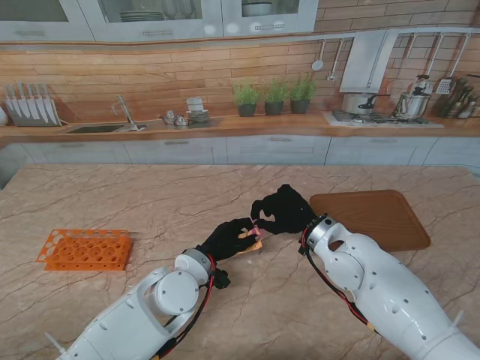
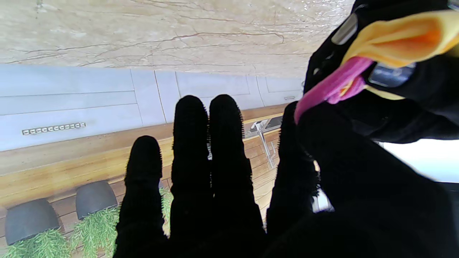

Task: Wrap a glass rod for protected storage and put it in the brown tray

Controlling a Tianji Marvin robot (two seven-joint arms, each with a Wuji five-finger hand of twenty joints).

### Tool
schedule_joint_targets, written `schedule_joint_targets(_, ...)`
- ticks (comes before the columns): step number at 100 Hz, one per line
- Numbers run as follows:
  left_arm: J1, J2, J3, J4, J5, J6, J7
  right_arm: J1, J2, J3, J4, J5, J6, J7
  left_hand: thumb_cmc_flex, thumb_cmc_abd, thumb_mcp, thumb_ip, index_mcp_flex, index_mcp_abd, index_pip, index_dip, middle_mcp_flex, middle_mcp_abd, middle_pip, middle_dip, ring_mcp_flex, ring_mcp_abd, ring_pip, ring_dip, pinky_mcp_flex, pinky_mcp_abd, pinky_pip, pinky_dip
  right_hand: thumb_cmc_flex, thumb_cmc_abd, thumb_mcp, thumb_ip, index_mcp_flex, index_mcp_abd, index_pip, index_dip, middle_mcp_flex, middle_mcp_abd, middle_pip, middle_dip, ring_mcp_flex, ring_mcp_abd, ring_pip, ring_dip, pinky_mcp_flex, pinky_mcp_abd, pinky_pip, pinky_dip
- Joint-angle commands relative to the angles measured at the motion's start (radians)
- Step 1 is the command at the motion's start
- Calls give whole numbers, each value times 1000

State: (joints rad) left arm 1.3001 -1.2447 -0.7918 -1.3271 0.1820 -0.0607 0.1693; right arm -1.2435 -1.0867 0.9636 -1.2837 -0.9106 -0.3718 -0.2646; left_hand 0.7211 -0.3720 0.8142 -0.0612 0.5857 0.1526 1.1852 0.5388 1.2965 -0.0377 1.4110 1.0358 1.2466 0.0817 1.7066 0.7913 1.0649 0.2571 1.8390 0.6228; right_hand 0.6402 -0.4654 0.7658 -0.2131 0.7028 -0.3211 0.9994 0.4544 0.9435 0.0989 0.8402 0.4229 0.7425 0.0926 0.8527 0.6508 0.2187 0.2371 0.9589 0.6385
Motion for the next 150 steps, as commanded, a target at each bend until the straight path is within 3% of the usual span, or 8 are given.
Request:
schedule_joint_targets(1,7,-7,4,-10,2,-7,-2,-2,-6,-1,2,-7,11,-3,60,-44,62,57,33,-41,23,10,46,-77,65,22,25,-56,85,13,20,-13,255,26,59,60,26,7,-5,-128,37,7,10,3,18,12,17,-30,14,-2,1,4,24,-5)
schedule_joint_targets(54,10,-5,2,-15,5,-9,-3,5,-11,-11,37,10,44,-17,60,-44,62,56,33,-41,22,12,46,-77,65,21,25,-55,86,13,20,-14,255,28,49,74,14,5,-19,-140,42,4,5,-3,21,15,13,-37,14,-2,1,-1,22,-6)
schedule_joint_targets(106,11,-3,1,-19,1,0,-11,13,-32,-13,23,89,1,-15,59,-46,65,56,34,-36,19,12,46,-76,67,21,25,-55,88,13,21,-14,255,32,22,64,14,2,-18,-138,38,-19,3,-8,19,14,13,-42,11,-3,-1,-5,17,-7)
schedule_joint_targets(150,10,-5,0,-18,-2,0,-8,9,-32,-35,8,118,18,33,57,-46,64,54,33,-36,13,8,46,-78,67,20,25,-55,88,12,21,-16,255,33,-182,-36,54,-22,16,-40,61,-54,-5,6,17,16,6,-21,7,-1,-3,15,8,-1)
